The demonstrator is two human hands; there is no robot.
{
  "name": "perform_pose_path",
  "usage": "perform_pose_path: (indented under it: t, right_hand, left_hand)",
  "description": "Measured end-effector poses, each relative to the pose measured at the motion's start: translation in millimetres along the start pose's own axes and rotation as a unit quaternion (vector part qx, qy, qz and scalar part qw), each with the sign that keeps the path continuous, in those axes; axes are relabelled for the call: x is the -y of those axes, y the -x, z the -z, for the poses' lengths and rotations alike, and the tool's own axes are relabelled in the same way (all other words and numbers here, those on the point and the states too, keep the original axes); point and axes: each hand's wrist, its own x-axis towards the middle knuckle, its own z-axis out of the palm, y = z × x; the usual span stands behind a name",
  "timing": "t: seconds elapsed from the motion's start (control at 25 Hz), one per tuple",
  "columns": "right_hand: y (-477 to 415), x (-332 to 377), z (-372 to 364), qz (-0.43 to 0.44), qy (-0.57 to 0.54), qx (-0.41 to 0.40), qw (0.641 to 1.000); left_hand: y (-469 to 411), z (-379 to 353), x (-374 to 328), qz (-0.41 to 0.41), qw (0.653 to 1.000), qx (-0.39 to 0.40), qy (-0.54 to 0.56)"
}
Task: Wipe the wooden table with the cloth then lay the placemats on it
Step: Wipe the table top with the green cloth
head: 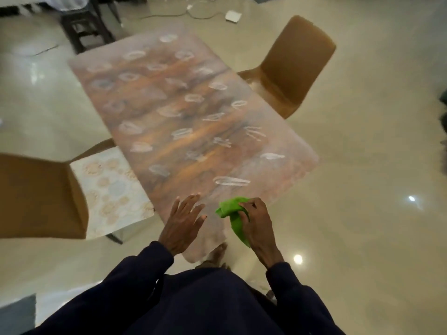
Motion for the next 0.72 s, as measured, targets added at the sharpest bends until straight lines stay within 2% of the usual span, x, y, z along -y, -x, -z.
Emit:
perform_pose_path:
  t: [0.12, 0.2, 0.28, 0.4, 0.48, 0.6, 0.72]
  right_hand:
    - [-24, 31, -30, 0.036, 0.031, 0.078, 0.996]
    - [-32, 38, -59, 0.036, 0.145, 0.160, 0.976]
    - [-26, 36, -85, 0.021, 0.211, 0.204, 0.956]
    - [-14, 33, -108, 0.028, 0.176, 0.194, 0.965]
    - [-15, 31, -123, 0.078, 0.154, 0.190, 0.966]
    - [-34, 19, -146, 0.170, 0.205, 0.218, 0.939]
    - [-68, 11, -163, 0.205, 0.235, 0.200, 0.929]
  left_hand:
    - [41, 5, 28, 0.072, 0.997, -0.031, -0.015]
    - [61, 3, 44, 0.101, 0.994, -0.037, -0.018]
    - [75, -2, 54, 0.126, 0.991, -0.033, -0.017]
    - [90, -16, 69, 0.132, 0.991, -0.022, -0.012]
    - [95, -22, 83, 0.123, 0.992, -0.014, -0.009]
    - [101, -31, 103, 0.084, 0.996, 0.002, -0.012]
    - [98, -37, 127, 0.045, 0.999, 0.003, -0.014]
